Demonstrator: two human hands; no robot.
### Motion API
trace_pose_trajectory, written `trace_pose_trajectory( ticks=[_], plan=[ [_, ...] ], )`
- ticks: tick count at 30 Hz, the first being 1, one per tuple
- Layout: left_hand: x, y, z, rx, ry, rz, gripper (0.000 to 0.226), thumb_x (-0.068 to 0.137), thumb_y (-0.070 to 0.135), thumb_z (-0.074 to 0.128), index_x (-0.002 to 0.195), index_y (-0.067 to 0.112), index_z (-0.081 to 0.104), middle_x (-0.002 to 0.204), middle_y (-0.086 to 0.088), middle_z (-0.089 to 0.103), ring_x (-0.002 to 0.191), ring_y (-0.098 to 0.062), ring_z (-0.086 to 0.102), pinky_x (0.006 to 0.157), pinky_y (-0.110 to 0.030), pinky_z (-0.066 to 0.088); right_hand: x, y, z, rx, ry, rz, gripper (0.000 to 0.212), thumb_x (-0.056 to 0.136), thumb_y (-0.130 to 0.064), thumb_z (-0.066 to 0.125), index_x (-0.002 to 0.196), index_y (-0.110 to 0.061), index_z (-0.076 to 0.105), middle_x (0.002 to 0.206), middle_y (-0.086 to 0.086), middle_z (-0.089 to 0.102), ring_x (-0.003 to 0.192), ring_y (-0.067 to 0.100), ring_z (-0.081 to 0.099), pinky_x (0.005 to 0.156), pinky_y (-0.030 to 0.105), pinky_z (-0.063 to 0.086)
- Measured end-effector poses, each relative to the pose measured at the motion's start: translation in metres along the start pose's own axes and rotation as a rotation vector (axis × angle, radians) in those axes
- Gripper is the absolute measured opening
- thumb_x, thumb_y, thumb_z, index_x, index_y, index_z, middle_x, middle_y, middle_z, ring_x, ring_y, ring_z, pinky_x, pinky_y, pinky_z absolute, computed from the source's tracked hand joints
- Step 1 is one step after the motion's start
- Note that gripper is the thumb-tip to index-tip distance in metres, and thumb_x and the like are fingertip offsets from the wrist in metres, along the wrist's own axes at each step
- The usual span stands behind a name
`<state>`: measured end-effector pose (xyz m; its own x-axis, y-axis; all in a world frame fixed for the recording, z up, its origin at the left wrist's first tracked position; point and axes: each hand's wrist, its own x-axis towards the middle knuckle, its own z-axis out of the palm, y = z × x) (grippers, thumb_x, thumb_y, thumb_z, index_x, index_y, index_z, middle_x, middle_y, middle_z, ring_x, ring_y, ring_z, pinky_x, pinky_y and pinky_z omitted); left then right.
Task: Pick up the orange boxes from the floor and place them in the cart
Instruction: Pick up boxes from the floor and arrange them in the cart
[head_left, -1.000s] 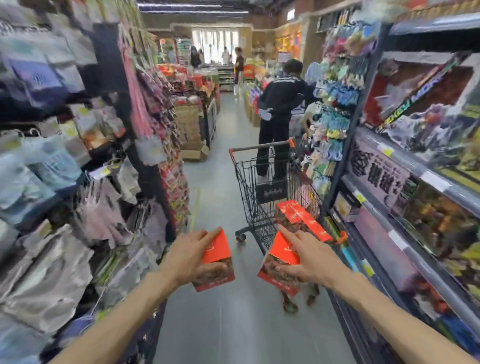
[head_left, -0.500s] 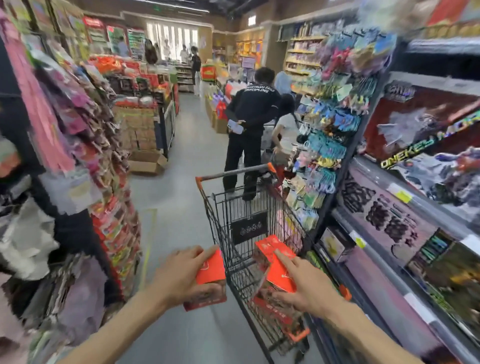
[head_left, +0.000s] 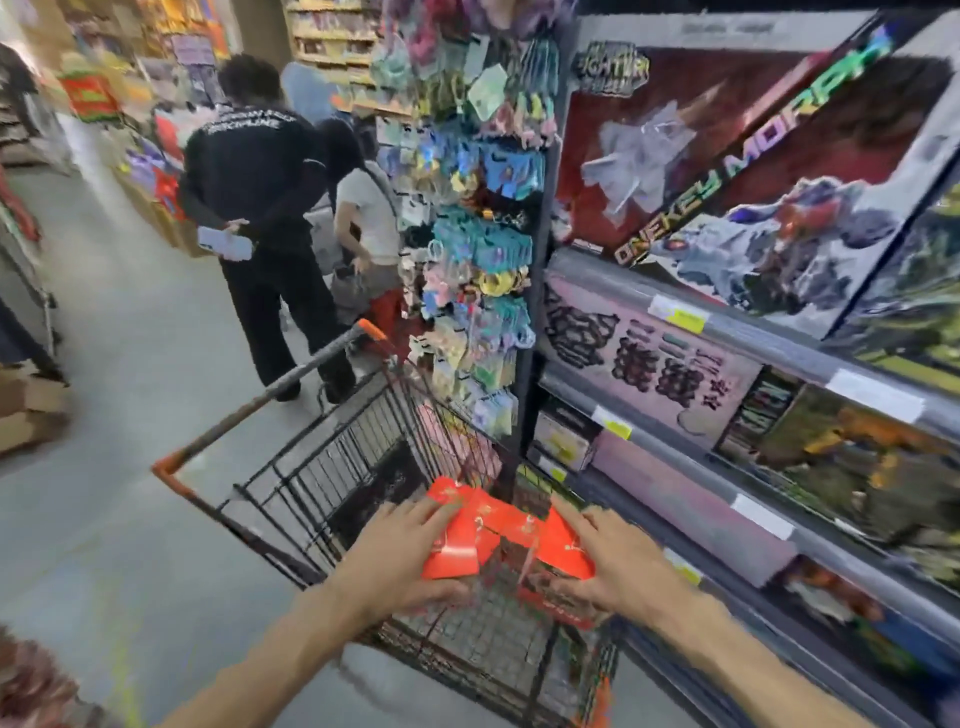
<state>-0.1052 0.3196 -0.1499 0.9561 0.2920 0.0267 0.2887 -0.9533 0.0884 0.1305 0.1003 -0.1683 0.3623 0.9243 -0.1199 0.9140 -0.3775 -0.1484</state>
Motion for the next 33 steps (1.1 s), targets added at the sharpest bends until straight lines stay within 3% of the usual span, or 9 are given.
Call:
trace_pose_trajectory(
  ticks=[2,6,12,14,17,21,25,29,33],
  plan=[
    [0.037,-0.012,0.023,-0.005,-0.011,0.052,0.112,0.069,0.096,0.044,0.154,0.023,0.033,0.138,-0.001,0.056,0.122,-0.025,0.058,0.103,-0.045,0.046,0.018,0.012,0.019,0.024,0.002,0.056,0.106,0.077,-0.087,0.039,0.159,-0.037,-0.005,0.138,-0.001,0.044,0.125,0.021,0.044,0.098,0.036,0.042],
    [0.106,-0.029,0.083,-0.073,-0.148,0.160,0.105,0.071,0.092,0.046,0.154,0.031,0.024,0.139,0.006,0.050,0.129,-0.022,0.048,0.111,-0.047,0.036,0.047,0.033,0.070,0.066,-0.031,0.192,0.106,0.078,-0.085,0.044,0.156,-0.040,-0.013,0.135,0.000,0.044,0.125,0.023,0.044,0.102,0.041,0.041],
    [0.174,-0.036,0.183,-0.060,-0.268,0.285,0.101,0.064,0.092,0.054,0.140,0.025,0.045,0.121,0.001,0.064,0.103,-0.025,0.067,0.091,-0.045,0.054,0.065,0.059,0.146,0.147,-0.090,0.359,0.107,0.074,-0.085,0.040,0.154,-0.043,-0.018,0.139,0.003,0.044,0.127,0.030,0.045,0.105,0.044,0.042],
    [0.193,-0.035,0.220,-0.066,-0.311,0.327,0.102,0.064,0.092,0.056,0.140,0.026,0.043,0.124,0.000,0.064,0.106,-0.026,0.066,0.095,-0.047,0.053,0.068,0.063,0.171,0.185,-0.081,0.411,0.104,0.078,-0.085,0.039,0.151,-0.046,-0.024,0.138,0.003,0.046,0.123,0.029,0.047,0.103,0.045,0.044],
    [0.216,-0.037,0.269,-0.049,-0.358,0.388,0.101,0.061,0.085,0.067,0.141,0.027,0.040,0.126,0.001,0.059,0.109,-0.027,0.063,0.097,-0.049,0.052,0.070,0.064,0.200,0.211,-0.040,0.467,0.100,0.082,-0.091,0.030,0.156,-0.042,-0.016,0.140,0.006,0.049,0.125,0.032,0.049,0.106,0.048,0.045],
    [0.238,-0.031,0.321,-0.015,-0.359,0.466,0.102,0.056,0.076,0.077,0.137,0.022,0.048,0.123,-0.003,0.062,0.110,-0.029,0.061,0.094,-0.049,0.051,0.073,0.065,0.241,0.189,-0.075,0.532,0.101,0.083,-0.089,0.037,0.158,-0.039,-0.010,0.141,0.004,0.046,0.129,0.031,0.046,0.110,0.048,0.041],
    [0.251,-0.006,0.357,-0.016,-0.323,0.572,0.095,0.074,0.068,0.071,0.148,0.019,0.036,0.138,-0.007,0.051,0.126,-0.031,0.048,0.110,-0.051,0.036,0.076,0.069,0.275,0.180,-0.091,0.566,0.103,0.083,-0.084,0.046,0.159,-0.035,-0.003,0.138,0.004,0.048,0.124,0.029,0.050,0.104,0.048,0.045],
    [0.252,-0.004,0.366,-0.108,-0.255,0.536,0.099,0.071,0.068,0.074,0.148,0.022,0.033,0.135,-0.003,0.050,0.119,-0.029,0.050,0.105,-0.052,0.040,0.066,0.074,0.291,0.220,-0.060,0.651,0.098,0.082,-0.085,0.044,0.159,-0.034,0.011,0.134,0.003,0.050,0.122,0.027,0.050,0.101,0.046,0.048],
    [0.251,-0.020,0.374,-0.142,-0.268,0.578,0.102,0.075,0.067,0.071,0.153,0.020,0.026,0.135,-0.003,0.047,0.118,-0.028,0.049,0.104,-0.050,0.042,0.068,0.069,0.297,0.201,-0.119,0.653,0.103,0.082,-0.084,0.047,0.159,-0.036,-0.001,0.136,0.002,0.048,0.123,0.026,0.048,0.104,0.045,0.045]
  ],
)
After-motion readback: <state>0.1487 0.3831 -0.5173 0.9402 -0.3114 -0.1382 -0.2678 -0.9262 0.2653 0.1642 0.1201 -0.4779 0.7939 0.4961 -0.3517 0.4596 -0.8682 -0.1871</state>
